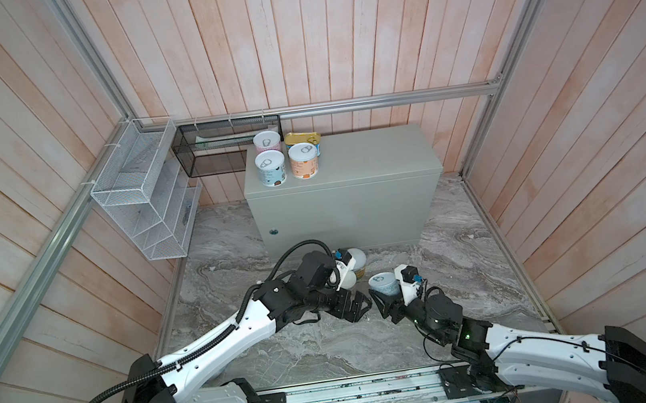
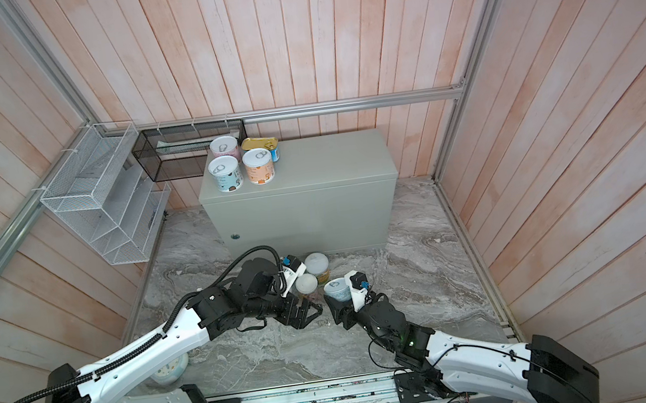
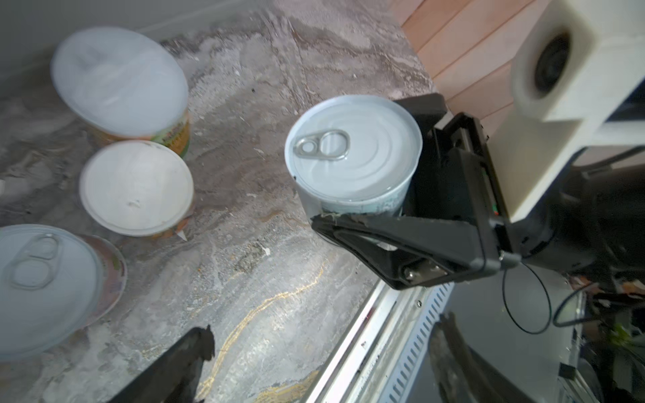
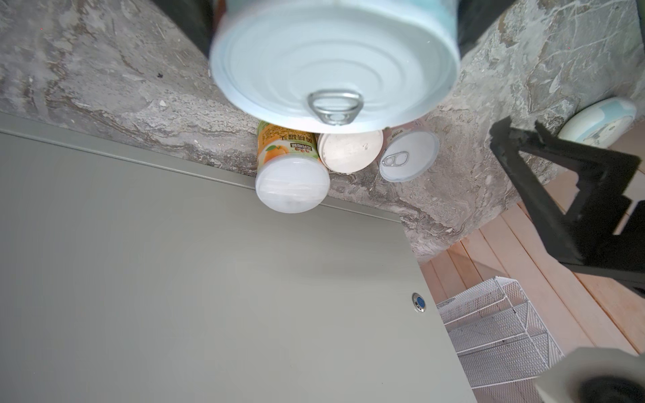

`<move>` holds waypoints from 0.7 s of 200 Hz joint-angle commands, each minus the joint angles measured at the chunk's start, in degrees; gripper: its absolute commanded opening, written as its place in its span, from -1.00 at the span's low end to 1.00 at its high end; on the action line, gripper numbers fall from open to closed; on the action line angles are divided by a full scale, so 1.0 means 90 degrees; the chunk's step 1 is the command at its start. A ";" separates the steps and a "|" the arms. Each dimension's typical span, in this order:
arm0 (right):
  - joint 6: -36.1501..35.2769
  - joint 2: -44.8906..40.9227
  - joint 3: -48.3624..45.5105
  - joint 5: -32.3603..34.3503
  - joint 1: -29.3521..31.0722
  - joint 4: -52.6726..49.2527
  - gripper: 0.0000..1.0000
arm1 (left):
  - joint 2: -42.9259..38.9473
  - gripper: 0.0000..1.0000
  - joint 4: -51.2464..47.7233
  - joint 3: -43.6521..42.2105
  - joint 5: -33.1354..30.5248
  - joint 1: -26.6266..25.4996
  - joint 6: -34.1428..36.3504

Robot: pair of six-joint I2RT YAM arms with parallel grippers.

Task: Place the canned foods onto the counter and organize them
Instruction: 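Open the left gripper and draw it back while the right gripper holds the teal can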

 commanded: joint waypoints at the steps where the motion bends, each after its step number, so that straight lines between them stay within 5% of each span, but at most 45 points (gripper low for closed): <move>1: 0.0249 0.0084 0.0462 0.0099 -0.0026 0.0068 0.27 | -0.0286 1.00 0.0673 -0.0354 -0.0948 0.0112 -0.0017; 61: 0.0442 0.0080 0.1302 -0.0076 -0.0026 -0.0825 0.24 | -0.1023 1.00 0.1637 -0.1038 -0.1690 0.0123 -0.0400; 140: 0.0768 -0.0822 0.1574 0.0607 -0.0026 -0.1594 0.24 | -0.2198 1.00 0.2256 -0.2008 -0.3229 0.0126 0.0453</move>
